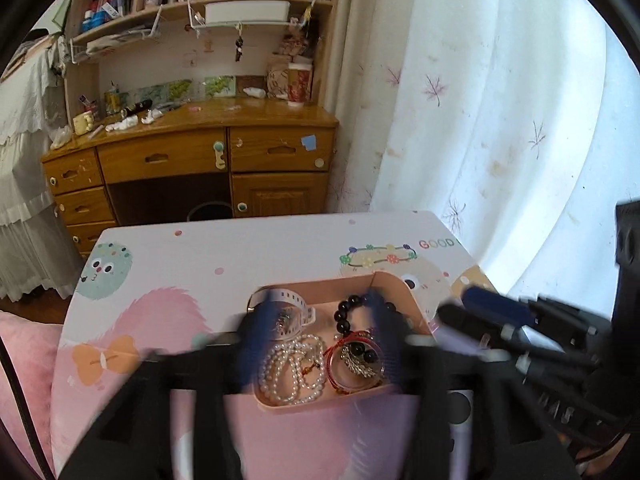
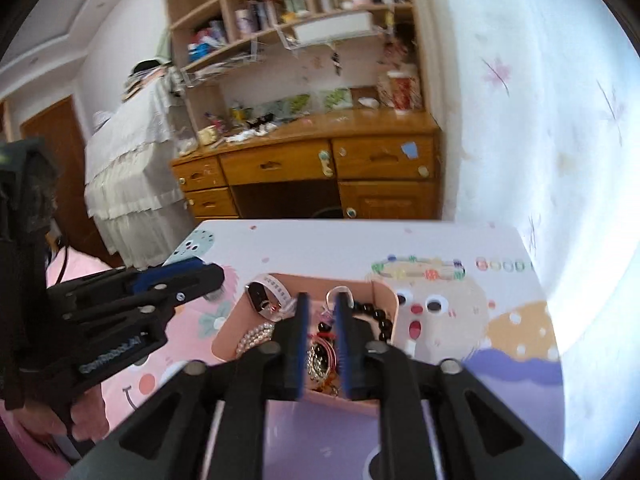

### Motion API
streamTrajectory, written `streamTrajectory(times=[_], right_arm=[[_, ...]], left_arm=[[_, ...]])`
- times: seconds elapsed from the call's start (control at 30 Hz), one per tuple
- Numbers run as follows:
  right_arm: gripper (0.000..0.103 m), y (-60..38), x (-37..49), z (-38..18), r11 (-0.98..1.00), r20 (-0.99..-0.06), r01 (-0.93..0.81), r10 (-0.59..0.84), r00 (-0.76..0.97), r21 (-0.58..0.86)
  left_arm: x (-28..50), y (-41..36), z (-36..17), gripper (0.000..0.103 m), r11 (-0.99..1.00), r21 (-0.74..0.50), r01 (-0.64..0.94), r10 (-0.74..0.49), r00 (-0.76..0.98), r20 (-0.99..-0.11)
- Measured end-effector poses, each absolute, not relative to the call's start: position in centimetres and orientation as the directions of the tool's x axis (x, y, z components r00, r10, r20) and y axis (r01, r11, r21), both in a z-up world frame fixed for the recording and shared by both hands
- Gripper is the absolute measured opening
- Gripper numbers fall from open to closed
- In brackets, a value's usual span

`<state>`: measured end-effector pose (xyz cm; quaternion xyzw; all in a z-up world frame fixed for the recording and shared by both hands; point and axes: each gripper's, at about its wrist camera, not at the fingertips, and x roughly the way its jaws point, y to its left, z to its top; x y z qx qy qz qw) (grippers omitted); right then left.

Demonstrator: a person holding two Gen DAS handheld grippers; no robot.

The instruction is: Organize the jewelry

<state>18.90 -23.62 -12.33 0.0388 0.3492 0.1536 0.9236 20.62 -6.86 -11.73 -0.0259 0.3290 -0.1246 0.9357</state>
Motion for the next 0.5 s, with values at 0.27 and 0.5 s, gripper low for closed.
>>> streamTrajectory(times=[0.27, 0.5], right_arm=[[0.047, -23.9, 14.9, -16.1, 0.968, -0.73, -0.162, 0.253, 0.635, 0.194], [0.077, -23.7, 8.1, -18.5, 0.969, -0.876, 0.027, 0.212, 0.433, 0.247]], left_arm=[[17.3, -2.9, -15.9, 0.094, 0.976, -0.214, 0.04, -0.192, 0.622, -0.759], [10.6, 2.2, -17.6, 0.094, 0.984, -0.167, -0.064, -0.132, 0.374, -0.918]])
